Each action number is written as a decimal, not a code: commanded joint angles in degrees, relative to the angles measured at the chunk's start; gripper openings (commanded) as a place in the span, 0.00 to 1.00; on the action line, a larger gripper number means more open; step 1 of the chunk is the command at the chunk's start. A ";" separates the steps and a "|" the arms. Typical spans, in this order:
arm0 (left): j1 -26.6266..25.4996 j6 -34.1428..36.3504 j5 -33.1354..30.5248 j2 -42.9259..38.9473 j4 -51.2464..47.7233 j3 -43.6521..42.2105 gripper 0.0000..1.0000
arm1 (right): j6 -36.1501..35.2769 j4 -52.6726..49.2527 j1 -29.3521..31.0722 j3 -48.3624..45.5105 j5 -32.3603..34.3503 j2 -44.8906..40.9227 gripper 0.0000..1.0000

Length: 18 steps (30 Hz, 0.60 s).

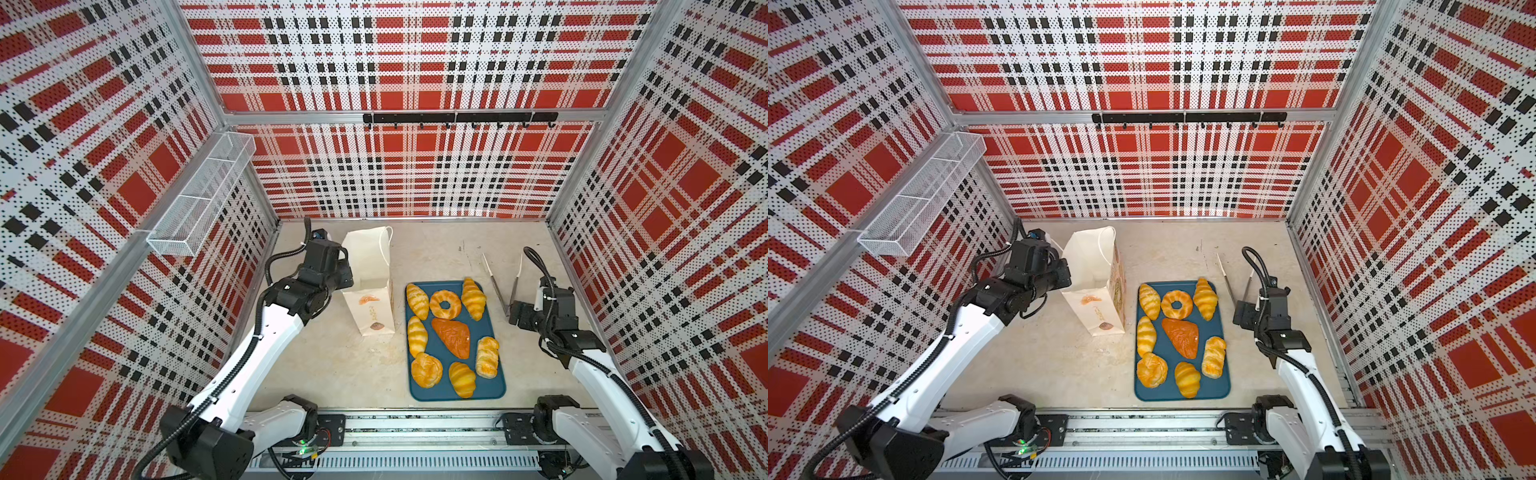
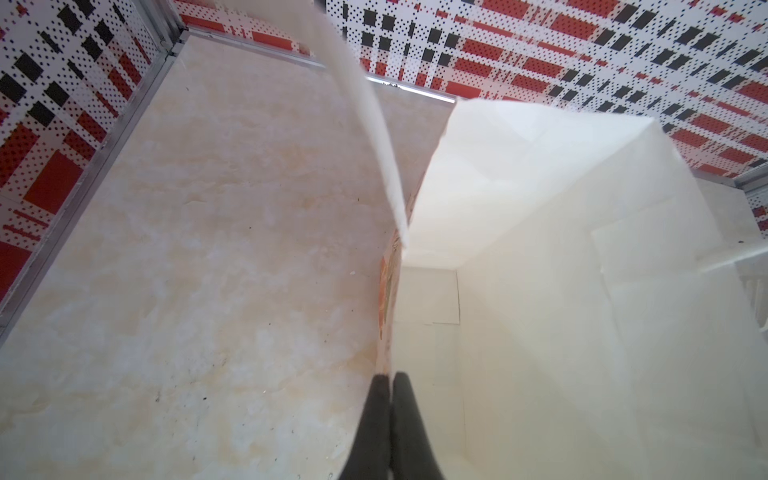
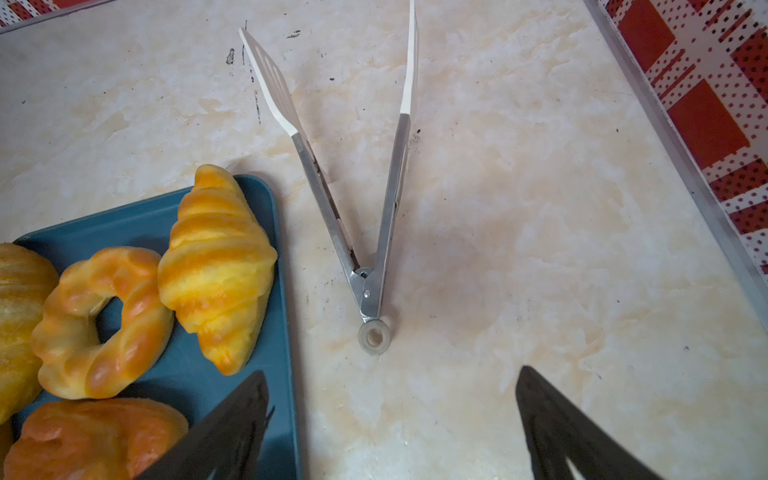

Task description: Place the fake bread into the paper bag

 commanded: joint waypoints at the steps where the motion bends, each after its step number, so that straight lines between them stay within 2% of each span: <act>1: 0.43 -0.10 0.97 1.43 1.20 1.60 0.00 | -0.49 2.12 0.21 2.18 0.49 0.87 0.93; 13: 1.32 -1.38 0.79 1.97 2.09 3.31 0.04 | 0.24 3.11 0.18 2.16 0.16 2.90 0.91; 15: 1.31 -1.56 1.21 2.06 2.13 3.44 0.08 | 0.02 3.11 0.22 2.09 0.42 2.99 0.91; 18: 1.22 -1.88 1.31 1.80 2.13 3.29 0.18 | -0.38 3.38 0.18 2.10 1.13 3.39 0.91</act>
